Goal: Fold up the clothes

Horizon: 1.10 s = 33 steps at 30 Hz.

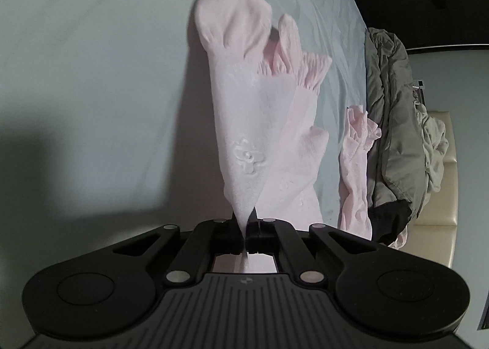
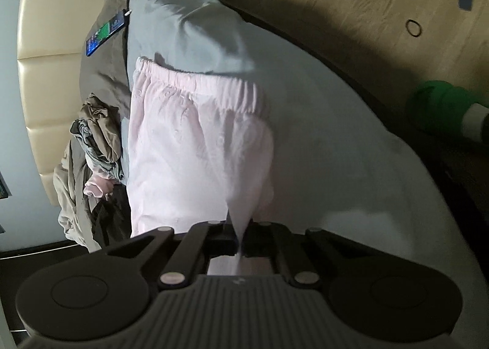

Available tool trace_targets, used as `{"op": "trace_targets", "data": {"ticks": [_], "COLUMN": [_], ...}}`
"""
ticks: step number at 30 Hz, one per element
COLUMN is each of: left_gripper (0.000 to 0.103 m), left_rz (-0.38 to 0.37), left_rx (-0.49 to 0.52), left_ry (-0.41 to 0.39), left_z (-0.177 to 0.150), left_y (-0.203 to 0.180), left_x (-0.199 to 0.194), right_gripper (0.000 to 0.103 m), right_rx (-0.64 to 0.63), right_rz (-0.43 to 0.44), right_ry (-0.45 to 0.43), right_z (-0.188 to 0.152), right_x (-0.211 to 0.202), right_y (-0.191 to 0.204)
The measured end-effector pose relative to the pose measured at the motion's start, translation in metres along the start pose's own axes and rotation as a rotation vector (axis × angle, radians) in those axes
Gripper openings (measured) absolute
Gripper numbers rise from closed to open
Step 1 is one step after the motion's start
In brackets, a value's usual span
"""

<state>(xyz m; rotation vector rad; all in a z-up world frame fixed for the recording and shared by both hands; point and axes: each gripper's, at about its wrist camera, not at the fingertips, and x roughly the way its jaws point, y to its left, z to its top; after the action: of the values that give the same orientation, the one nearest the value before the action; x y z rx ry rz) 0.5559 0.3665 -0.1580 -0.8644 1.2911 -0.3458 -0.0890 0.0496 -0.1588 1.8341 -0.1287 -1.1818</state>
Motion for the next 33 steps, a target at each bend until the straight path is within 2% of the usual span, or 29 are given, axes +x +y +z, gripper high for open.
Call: {"op": "trace_targets", "data": {"ticks": [8, 14, 19, 26, 33], "left_gripper": [0.0, 0.0, 0.0, 0.0, 0.0], "left_rz": [-0.017, 0.006, 0.022, -0.06, -0.142], "left_rx": [-0.013, 0.003, 0.012, 0.059, 0.158], "left_ry": [-0.056, -0.075, -0.04, -0.048, -0.013], "left_z": [-0.004, -0.001, 0.003, 0.001, 0.007], "left_y": [0.005, 0.01, 0.006, -0.044, -0.14], "left_x": [-0.039, -0.066, -0.057, -0.04, 0.0], "right_gripper": [0.002, 0.002, 0.001, 0.001, 0.001], "right_rx": [-0.03, -0.018, -0.013, -0.025, -0.021], "right_rz": [-0.03, -0.075, -0.064, 0.008, 0.093], "right_ry": [0.04, 0.068, 0.05, 0.046, 0.041], "right_z": [-0.002, -0.007, -0.001, 0.007, 0.02], "right_x": [-0.016, -0.04, -0.04, -0.038, -0.025], "right_y": [0.001, -0.013, -0.016, 0.019, 0.078]}}
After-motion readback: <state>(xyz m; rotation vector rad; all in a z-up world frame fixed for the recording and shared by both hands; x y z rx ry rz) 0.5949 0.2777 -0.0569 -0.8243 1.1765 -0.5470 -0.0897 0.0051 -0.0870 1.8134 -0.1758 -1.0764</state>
